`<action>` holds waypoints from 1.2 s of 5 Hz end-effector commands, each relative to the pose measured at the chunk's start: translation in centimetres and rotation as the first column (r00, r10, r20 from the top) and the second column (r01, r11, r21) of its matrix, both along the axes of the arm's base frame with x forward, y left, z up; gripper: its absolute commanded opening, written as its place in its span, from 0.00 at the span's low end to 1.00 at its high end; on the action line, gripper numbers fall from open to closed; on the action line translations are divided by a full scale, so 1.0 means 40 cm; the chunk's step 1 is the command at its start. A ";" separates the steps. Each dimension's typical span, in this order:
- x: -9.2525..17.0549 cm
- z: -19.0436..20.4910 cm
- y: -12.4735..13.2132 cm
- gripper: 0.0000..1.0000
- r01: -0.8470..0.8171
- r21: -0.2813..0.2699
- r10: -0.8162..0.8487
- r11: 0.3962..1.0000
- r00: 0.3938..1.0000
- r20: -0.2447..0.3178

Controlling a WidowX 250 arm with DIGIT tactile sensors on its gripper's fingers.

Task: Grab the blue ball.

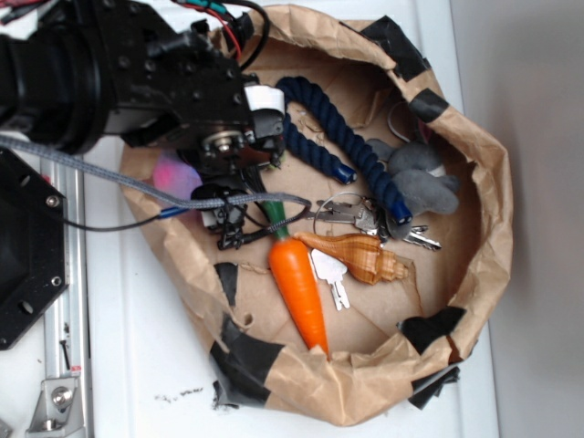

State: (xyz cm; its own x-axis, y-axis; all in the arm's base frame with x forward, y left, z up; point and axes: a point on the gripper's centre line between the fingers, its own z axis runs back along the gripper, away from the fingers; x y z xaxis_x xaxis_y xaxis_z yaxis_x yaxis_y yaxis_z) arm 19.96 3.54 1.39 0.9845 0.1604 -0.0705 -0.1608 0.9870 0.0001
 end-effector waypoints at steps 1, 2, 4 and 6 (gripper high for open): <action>-0.006 0.010 0.007 0.00 0.009 0.022 -0.010 1.000 0.999 0.032; -0.001 0.033 0.022 0.00 -0.008 0.042 0.006 0.999 0.998 0.063; 0.024 0.193 0.012 0.00 0.003 -0.017 0.001 1.000 0.981 0.194; 0.099 0.385 -0.067 0.00 0.120 -0.069 -0.097 0.990 0.958 0.271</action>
